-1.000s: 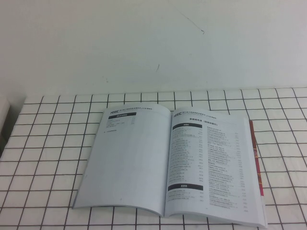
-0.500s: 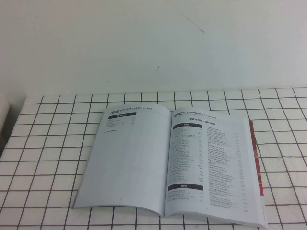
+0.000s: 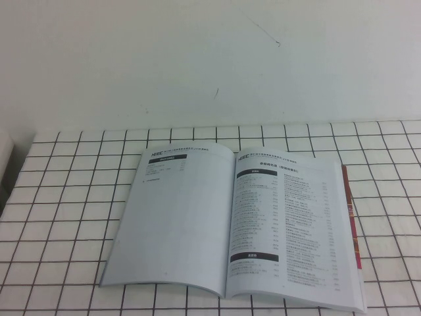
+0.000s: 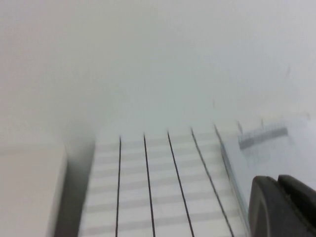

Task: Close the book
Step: 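Close the open booklet and leave it lying on the table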

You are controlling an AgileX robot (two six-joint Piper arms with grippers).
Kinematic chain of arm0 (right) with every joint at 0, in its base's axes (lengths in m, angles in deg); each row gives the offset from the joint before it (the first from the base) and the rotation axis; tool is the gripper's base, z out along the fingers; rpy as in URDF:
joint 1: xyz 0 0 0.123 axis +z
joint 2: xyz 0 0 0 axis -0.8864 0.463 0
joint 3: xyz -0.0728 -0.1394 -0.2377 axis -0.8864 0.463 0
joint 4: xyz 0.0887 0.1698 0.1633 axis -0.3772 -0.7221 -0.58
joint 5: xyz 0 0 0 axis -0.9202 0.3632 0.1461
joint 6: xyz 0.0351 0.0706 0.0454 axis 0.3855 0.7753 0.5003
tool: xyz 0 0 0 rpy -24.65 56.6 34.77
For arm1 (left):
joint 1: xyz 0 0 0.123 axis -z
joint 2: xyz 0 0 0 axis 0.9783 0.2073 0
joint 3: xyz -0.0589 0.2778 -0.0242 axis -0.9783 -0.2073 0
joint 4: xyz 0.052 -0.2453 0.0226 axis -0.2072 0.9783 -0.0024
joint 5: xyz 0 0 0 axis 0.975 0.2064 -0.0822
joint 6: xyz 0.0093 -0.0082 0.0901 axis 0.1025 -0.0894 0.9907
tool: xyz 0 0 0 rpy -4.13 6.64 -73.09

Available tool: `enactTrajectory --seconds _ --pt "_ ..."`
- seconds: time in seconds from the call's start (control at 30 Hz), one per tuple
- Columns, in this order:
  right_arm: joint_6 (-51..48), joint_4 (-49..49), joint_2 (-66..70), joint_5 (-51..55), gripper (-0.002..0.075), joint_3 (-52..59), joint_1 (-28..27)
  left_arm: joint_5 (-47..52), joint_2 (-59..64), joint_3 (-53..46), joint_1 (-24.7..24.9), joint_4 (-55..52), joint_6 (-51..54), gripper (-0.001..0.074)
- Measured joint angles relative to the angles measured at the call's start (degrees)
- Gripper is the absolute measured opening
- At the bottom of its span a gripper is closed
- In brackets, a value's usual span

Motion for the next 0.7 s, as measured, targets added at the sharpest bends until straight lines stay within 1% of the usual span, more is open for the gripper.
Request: enactTrajectory --seconds 0.17,0.3,0.37,0.47,0.53,0.63,0.7 --pt "0.3 0.0 0.0 -20.4 -0.0003 0.0 0.0 -16.6 0.0 0.0 0.0 -0.2 0.0 -0.0004" --pt "-0.4 -0.5 0.0 -31.6 -0.0003 0.0 0.0 -23.7 0.0 0.0 0.0 -0.2 0.0 -0.0004" --pt "-1.2 -2.5 0.0 -34.2 -0.0003 0.0 0.0 -25.1 0.0 0.0 0.0 -0.2 0.0 -0.0004" --pt "-1.3 -7.5 0.0 -34.5 -0.0003 0.0 0.0 -26.0 0.0 0.0 0.0 1.0 -0.2 -0.0004" --pt "-1.3 -9.7 0.0 -32.5 -0.0003 -0.1 0.0 -25.5 0.0 0.0 0.0 3.4 -0.2 -0.0004" --pt "-1.4 -10.8 0.0 -20.8 -0.0003 -3.0 0.0 -21.2 0.0 0.2 0.0 6.2 0.0 -0.0004" --pt "-1.5 -10.8 0.0 -10.6 -0.0003 -7.0 0.0 -14.9 0.0 2.3 0.0 6.9 1.5 -0.0004"
